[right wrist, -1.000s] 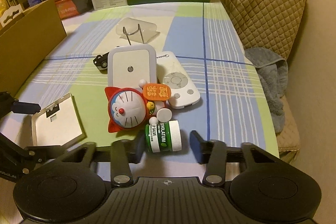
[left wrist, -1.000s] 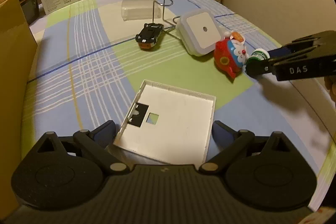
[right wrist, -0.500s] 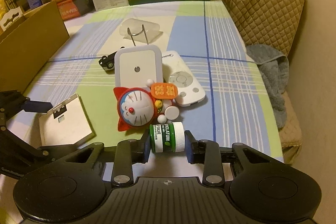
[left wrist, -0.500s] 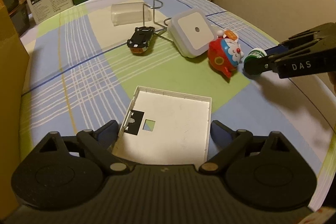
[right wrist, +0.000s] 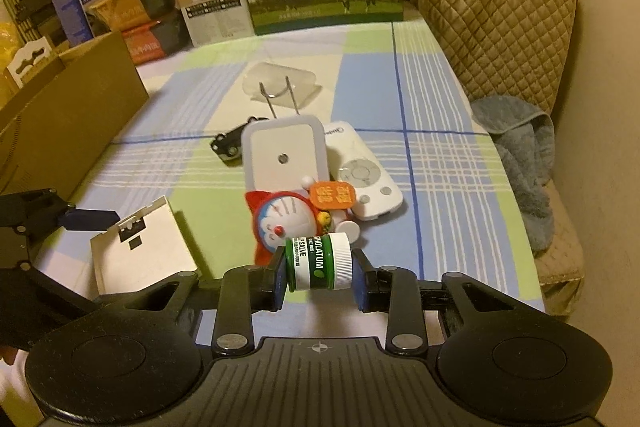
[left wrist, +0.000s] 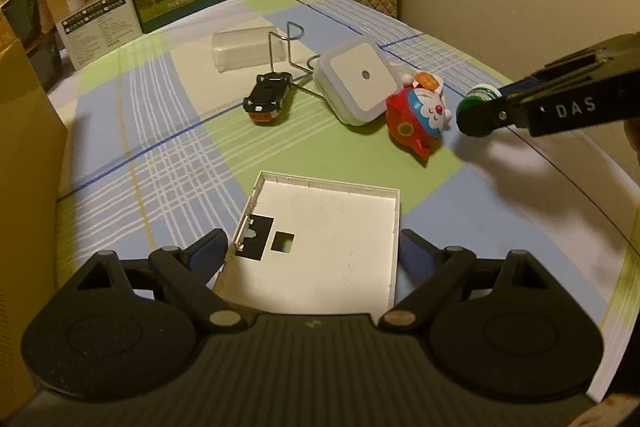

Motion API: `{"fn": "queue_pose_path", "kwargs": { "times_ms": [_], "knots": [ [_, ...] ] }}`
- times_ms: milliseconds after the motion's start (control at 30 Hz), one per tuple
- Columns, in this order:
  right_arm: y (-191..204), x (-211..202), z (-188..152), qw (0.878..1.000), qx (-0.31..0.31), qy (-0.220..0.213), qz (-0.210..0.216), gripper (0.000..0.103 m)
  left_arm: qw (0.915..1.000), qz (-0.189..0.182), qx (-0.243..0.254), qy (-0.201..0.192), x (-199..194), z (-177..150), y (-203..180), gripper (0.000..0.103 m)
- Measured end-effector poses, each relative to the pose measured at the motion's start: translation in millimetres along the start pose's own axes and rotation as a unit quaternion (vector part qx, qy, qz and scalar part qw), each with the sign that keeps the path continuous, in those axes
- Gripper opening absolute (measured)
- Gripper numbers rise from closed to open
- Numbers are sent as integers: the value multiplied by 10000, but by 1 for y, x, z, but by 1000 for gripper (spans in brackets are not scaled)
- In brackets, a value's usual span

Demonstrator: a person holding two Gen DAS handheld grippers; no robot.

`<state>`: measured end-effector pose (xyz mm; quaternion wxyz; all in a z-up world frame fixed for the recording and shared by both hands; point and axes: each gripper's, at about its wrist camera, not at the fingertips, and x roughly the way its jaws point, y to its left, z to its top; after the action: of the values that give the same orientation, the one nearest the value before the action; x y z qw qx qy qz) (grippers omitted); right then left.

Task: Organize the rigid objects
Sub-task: 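Carry the plate with the left tool while the right tool carries the bottle toward the cardboard box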

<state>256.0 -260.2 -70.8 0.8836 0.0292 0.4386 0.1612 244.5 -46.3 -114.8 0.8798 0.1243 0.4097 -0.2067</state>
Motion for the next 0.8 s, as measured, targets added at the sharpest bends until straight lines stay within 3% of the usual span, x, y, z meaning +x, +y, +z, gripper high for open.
{"fn": "queue_pose_path", "kwargs": {
  "times_ms": [200,500,800],
  "knots": [
    [7,-1,-4,10000,-43,73,52,29,9997,-81,-33,231,6,-10,-1,89],
    [7,2,-2,9999,-9,78,66,29,9986,-363,287,269,5,-13,-1,90],
    [8,-1,-1,9999,42,51,100,29,9979,-441,169,453,7,-8,0,87]
  ]
}}
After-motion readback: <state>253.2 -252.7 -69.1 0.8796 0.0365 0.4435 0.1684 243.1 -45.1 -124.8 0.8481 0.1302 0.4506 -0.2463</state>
